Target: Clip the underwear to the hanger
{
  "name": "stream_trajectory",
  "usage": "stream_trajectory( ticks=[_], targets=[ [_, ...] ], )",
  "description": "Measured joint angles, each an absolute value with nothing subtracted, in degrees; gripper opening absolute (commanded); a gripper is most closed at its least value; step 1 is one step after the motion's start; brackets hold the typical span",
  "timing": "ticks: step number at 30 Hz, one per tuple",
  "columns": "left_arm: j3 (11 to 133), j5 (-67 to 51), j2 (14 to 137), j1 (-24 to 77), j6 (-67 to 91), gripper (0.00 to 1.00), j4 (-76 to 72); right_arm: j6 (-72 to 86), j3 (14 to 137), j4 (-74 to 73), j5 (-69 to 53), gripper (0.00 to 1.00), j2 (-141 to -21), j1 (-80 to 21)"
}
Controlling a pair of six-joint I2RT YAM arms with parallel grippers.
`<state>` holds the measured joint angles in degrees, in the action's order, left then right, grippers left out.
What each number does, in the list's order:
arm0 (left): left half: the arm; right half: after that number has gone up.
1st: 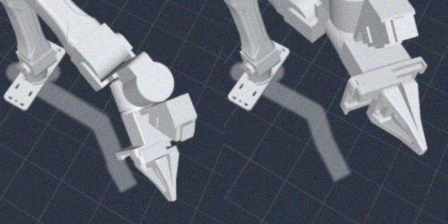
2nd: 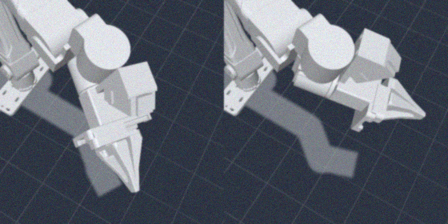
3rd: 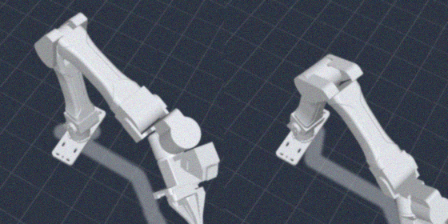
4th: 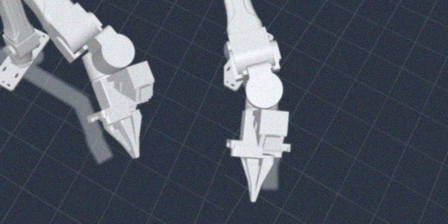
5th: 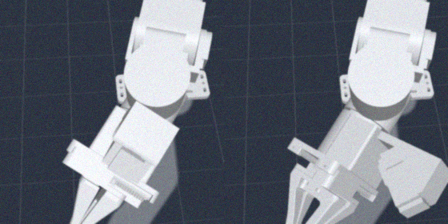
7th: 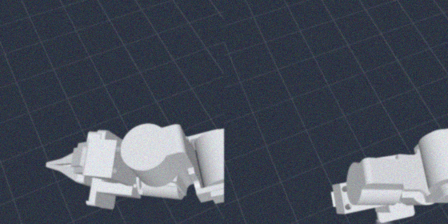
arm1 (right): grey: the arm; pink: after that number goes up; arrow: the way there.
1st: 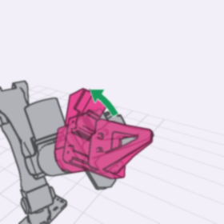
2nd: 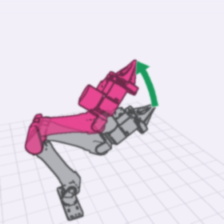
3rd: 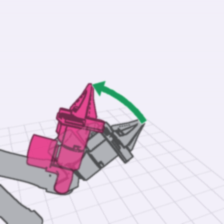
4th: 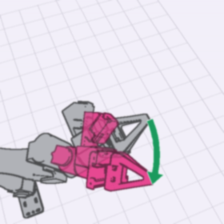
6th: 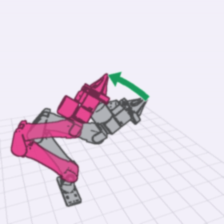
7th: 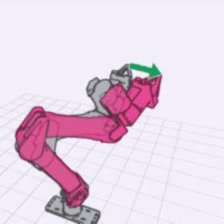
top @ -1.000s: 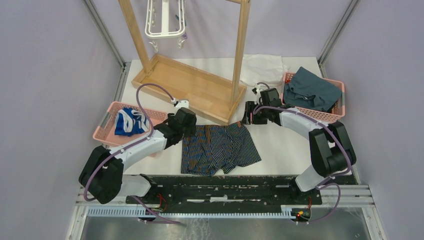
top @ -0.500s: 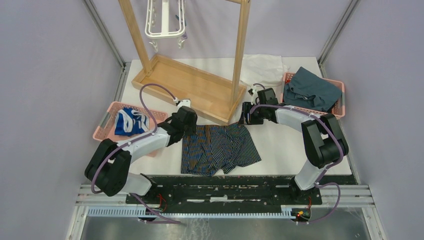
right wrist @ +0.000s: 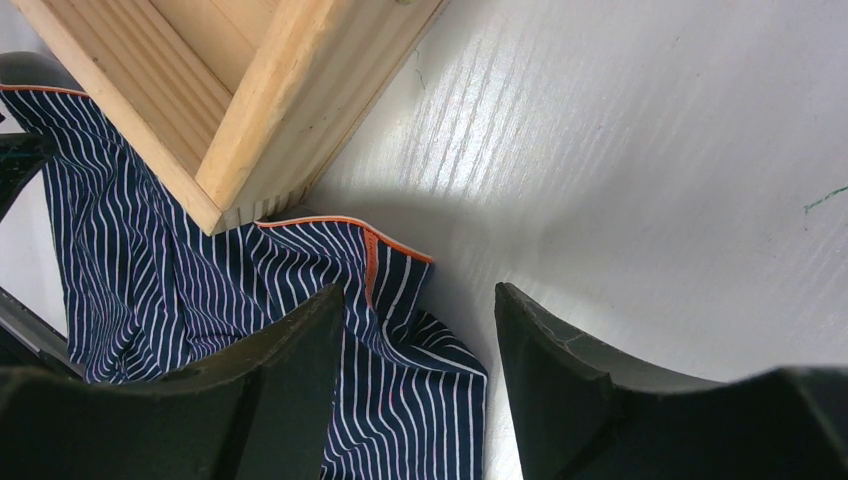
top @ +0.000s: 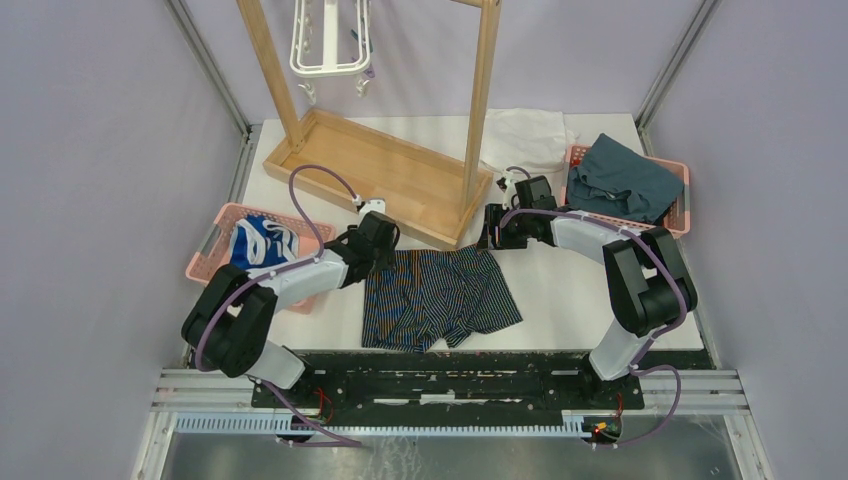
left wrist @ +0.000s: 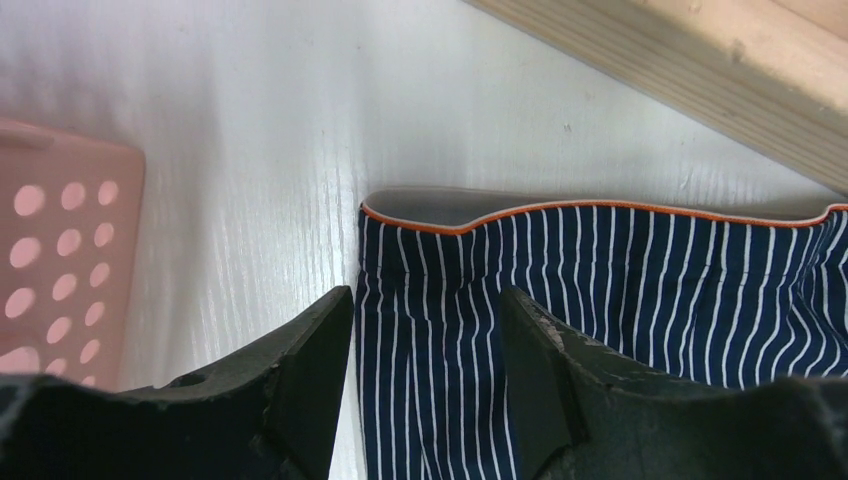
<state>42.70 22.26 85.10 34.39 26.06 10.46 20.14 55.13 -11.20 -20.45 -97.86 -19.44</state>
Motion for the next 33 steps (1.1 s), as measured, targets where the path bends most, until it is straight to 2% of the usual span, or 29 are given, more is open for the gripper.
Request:
stream_trajectory(
  ticks=[4, 13, 18, 22, 33],
  targets=[
    [42.9, 22.7, 85.1, 34.3, 25.2, 0.58, 10.0, 20.1, 55.1, -11.2, -20.4, 0.65, -97.9, -19.4],
    [43.3, 22.9, 87.4, 33.8, 24.1, 0.35, 8.7, 20.0, 55.1, -11.6, -20.4, 0.65, -97.9, -19.4],
    [43.8, 23.1, 88.6, 33.7, 23.4, 0.15, 8.4, 19.6, 55.1, -11.7, -20.3, 0.66, -97.8, -19.4],
    [44.4, 23.4, 88.7, 33.7, 23.0, 0.03, 8.3, 19.4, 55.1, -11.7, -20.1, 0.68, -97.6, -19.4],
    [44.1, 21.7, 86.1, 33.7, 22.9, 0.03, 8.0, 19.3, 55.1, -9.5, -22.0, 0.66, -97.4, -19.2]
  ],
)
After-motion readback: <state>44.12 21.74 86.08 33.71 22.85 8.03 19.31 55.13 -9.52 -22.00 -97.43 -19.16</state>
